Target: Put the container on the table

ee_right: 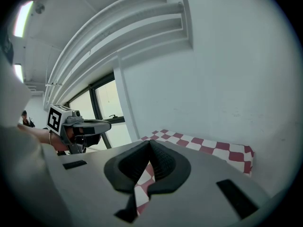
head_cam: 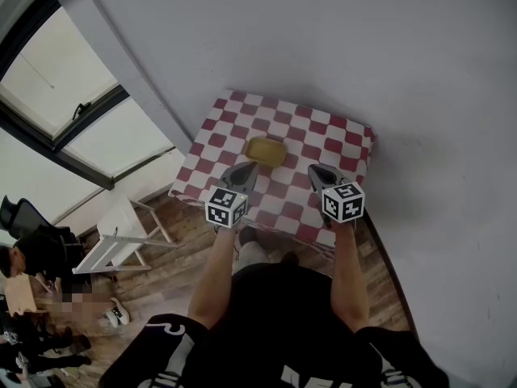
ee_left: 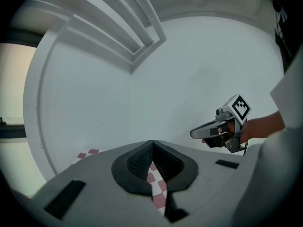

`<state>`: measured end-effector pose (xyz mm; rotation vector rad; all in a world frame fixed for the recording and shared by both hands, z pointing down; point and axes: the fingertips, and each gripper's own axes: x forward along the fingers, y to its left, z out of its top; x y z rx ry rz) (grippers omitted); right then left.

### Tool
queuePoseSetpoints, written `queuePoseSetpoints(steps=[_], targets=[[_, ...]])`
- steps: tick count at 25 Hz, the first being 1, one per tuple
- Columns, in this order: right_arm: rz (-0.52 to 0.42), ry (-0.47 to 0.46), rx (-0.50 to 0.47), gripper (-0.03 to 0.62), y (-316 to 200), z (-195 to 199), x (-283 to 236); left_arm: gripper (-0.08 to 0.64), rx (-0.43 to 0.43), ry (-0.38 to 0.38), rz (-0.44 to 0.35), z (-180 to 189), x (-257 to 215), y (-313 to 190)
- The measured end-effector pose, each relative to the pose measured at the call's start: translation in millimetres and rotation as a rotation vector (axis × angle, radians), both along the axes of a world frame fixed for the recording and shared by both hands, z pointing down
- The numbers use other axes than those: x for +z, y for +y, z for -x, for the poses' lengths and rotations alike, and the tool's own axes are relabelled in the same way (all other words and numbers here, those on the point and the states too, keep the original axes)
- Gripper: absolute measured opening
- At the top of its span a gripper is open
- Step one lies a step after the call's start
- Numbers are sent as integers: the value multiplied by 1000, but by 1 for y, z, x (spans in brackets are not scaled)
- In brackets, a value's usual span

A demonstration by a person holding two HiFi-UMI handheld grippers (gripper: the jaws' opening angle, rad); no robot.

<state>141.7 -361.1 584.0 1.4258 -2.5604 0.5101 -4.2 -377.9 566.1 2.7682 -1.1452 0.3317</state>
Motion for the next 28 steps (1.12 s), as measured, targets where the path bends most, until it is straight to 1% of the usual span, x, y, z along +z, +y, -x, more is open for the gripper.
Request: queuePoseSetpoints(steps=[9, 28], targets=[[0, -11, -14, 14, 2, 6, 3, 25, -17, -6, 4, 7, 4, 1], [13, 1, -45, 14, 2, 13, 9, 25, -33, 1, 26, 15, 8, -1]])
